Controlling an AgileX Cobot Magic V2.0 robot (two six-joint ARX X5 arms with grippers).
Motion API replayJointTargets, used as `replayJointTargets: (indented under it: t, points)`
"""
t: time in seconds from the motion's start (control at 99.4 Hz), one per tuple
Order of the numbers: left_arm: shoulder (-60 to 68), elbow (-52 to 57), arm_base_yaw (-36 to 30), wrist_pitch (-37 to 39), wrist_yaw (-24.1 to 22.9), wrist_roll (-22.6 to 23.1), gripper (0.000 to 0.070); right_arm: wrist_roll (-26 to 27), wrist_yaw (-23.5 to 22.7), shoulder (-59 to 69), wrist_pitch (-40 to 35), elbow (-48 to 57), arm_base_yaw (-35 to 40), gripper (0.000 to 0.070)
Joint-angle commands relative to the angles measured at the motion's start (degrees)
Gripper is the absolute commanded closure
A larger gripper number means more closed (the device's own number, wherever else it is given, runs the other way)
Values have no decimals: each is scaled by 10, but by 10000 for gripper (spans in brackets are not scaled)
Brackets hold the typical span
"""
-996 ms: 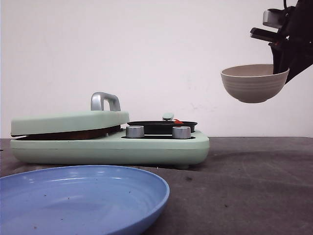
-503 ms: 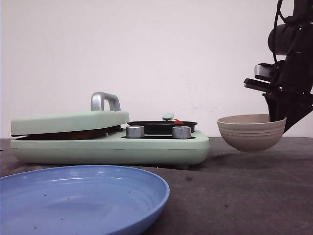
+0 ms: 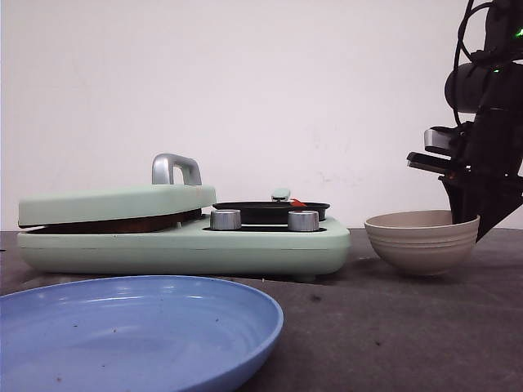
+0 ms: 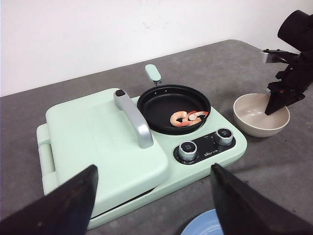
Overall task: Make breakfast with bread and shrimp
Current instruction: 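Carry the empty bowl back and lower it onto the table, then open the right gripper and raise it away from the bowl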
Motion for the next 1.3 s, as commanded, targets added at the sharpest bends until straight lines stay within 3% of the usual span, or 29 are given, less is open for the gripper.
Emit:
replayJointTargets:
  t: [0.0, 0.272, 0.423, 0.523, 0.956, 1.288]
  points:
    - [3, 3, -2, 8, 1, -1, 307, -2, 5, 10, 4, 8, 2, 700]
    - [3, 3, -2, 8, 1, -1, 307, -18, 15, 10, -1, 8, 2, 686]
    - [3, 3, -2, 7, 1, -1, 307, -20, 13, 10, -1, 8, 2, 474]
    - [3, 3, -2, 7, 1, -1, 307, -21, 13, 10, 0, 8, 2, 405]
    - [3, 3, -2, 7, 1, -1, 307, -42, 12, -7, 9, 10, 2, 404]
    - [3, 3, -2, 7, 1, -1, 307, -50, 12, -99, 24, 11, -3, 404]
